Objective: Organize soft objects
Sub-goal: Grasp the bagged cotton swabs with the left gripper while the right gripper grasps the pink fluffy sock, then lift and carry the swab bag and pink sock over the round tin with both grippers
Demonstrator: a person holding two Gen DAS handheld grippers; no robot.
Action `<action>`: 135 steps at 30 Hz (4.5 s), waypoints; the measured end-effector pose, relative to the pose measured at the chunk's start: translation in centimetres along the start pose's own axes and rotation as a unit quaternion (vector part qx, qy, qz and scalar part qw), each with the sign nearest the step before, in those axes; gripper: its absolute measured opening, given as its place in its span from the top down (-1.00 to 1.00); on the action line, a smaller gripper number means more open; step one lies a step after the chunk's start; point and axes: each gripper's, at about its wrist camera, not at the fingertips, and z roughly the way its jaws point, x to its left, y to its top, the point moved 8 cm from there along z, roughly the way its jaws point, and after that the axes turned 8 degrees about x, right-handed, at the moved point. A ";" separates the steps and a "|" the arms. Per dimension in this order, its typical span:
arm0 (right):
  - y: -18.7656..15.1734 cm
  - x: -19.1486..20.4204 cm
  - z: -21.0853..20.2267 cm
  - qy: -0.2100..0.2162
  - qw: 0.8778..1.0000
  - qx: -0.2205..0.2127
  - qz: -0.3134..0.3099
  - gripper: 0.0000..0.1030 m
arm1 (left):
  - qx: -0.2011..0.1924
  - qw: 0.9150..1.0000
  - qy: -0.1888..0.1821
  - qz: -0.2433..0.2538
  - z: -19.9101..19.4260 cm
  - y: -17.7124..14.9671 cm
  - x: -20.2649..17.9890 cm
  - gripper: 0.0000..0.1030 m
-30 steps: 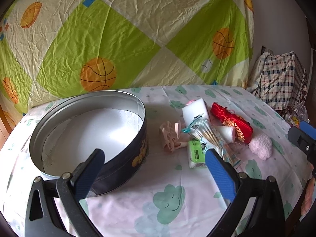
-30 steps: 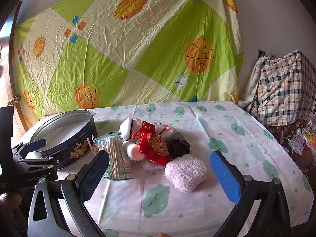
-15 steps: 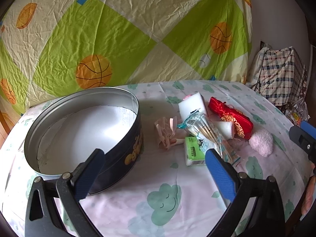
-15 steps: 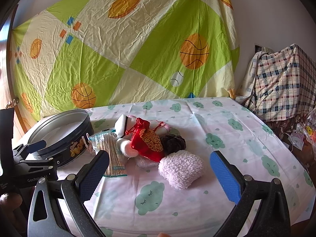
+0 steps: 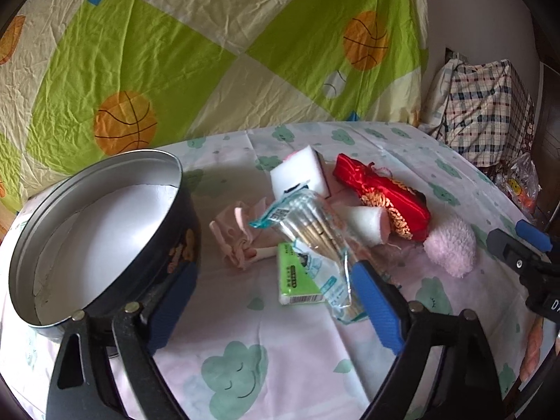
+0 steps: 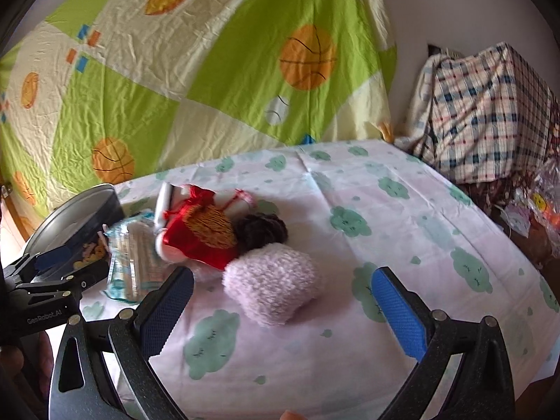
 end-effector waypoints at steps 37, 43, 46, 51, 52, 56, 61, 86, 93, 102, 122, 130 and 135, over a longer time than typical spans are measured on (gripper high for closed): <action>0.9 0.6 4.2 0.044 0.998 0.040 -0.025 0.52 | -0.035 0.992 -0.119 0.009 0.1 0.6 -2.8 0.57; 1.5 0.6 2.1 0.035 0.999 -0.015 -0.027 0.52 | -0.065 0.994 -0.093 0.009 -1.3 0.7 -1.8 0.57; 1.8 0.8 1.2 0.041 0.998 -0.042 -0.026 0.52 | -0.074 0.994 -0.083 0.006 -1.6 0.6 -1.1 0.57; 2.1 2.0 0.0 0.053 0.995 -0.074 -0.030 0.52 | -0.097 0.993 -0.062 0.005 -2.6 0.4 0.3 0.57; 2.1 2.3 -0.2 0.054 0.995 -0.080 -0.032 0.52 | -0.102 0.993 -0.057 0.005 -2.8 0.4 0.6 0.57; 2.3 3.6 -0.7 0.063 0.992 -0.099 -0.037 0.52 | -0.113 0.993 -0.041 0.004 -3.3 0.3 1.5 0.57; 2.2 5.2 -1.1 0.070 0.990 -0.115 -0.046 0.52 | -0.115 0.993 -0.035 -0.004 -3.4 0.0 2.6 0.57; 1.9 12.1 -0.5 0.101 0.984 -0.119 -0.085 0.52 | -0.139 0.989 -0.008 -0.049 -5.2 -0.6 8.7 0.57; 1.9 14.4 -0.2 0.108 0.982 -0.117 -0.101 0.52 | -0.141 0.988 -0.006 -0.062 -5.4 -0.7 10.5 0.57; 1.7 16.8 0.1 0.119 0.980 -0.113 -0.113 0.52 | -0.146 0.986 0.000 -0.075 -6.0 -1.3 12.5 0.57; 1.1 21.4 0.7 0.142 0.975 -0.107 -0.136 0.52 | -0.151 0.984 0.017 -0.088 -6.7 -1.9 15.8 0.57; 1.1 22.8 1.0 0.150 0.973 -0.103 -0.144 0.51 | -0.153 0.984 0.025 -0.090 -7.1 -1.6 16.6 0.57; 1.1 23.5 1.2 0.154 0.972 -0.102 -0.148 0.51 | -0.154 0.984 0.027 -0.089 -7.2 -1.6 17.0 0.57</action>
